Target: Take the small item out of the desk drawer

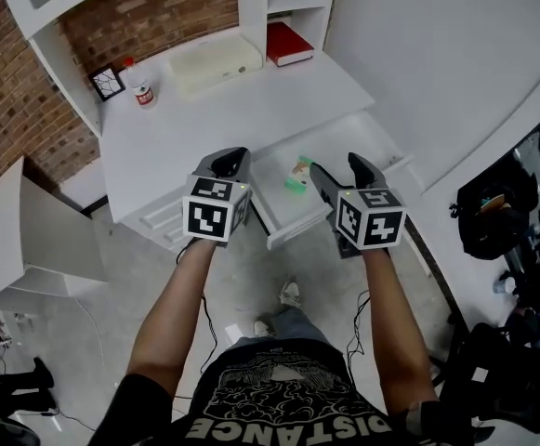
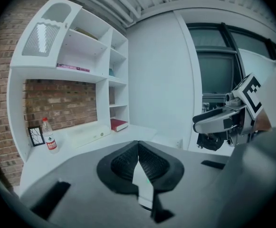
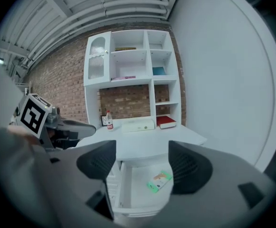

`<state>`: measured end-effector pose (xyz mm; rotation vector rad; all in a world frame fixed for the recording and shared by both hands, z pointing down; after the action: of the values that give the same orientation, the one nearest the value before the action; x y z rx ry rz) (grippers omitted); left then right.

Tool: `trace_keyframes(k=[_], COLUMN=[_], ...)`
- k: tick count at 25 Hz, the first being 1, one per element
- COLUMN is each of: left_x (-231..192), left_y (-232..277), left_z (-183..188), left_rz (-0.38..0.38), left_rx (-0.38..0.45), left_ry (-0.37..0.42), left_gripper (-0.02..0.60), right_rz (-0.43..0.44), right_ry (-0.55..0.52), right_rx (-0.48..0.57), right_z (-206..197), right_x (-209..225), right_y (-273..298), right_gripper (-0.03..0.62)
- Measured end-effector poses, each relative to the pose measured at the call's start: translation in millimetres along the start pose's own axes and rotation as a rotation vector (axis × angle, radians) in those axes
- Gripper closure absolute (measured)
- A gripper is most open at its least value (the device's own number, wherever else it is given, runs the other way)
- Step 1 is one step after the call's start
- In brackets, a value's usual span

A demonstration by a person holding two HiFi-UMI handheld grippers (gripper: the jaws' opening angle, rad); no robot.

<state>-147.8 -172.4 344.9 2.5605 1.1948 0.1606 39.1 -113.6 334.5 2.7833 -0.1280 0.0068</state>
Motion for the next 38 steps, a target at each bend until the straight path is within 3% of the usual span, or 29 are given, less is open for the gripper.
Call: trace_keyframes(k=[10, 23, 30, 38], left_x=[-38, -69, -65, -72], left_y=[49, 171, 211, 226], left_z=[9, 50, 55, 44], left_rz=[0.016, -0.015, -0.044, -0.083], left_rx=[-0.039, -0.089, -0.101, -0.116], left_ry=[0.023, 0.067, 0.085, 0.092], left_gripper=[0.580, 0.580, 0.580, 0.580], right_rz=[-0.004, -0.022, -0.034, -0.052], right_ry=[0.044, 0.095, 0.128, 0.165], right_rx=[0.007, -0.018, -0.048, -0.119], right_z=[11, 29, 17, -13], right_x=[24, 99, 128, 124], right_y=[70, 156, 176, 184], right_gripper=[0.246, 0.237, 0.235, 0.224])
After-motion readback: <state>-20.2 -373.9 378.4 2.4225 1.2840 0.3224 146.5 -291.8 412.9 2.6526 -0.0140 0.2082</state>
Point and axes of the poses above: the fingertips, and each gripper's own axes: y forward along the fingers, x to its right, z out of its top, the point moved 4 cm from there along -y, backward along the fingers, and after that the axes turned 9 degrees about -z, right-handed, at the moved point
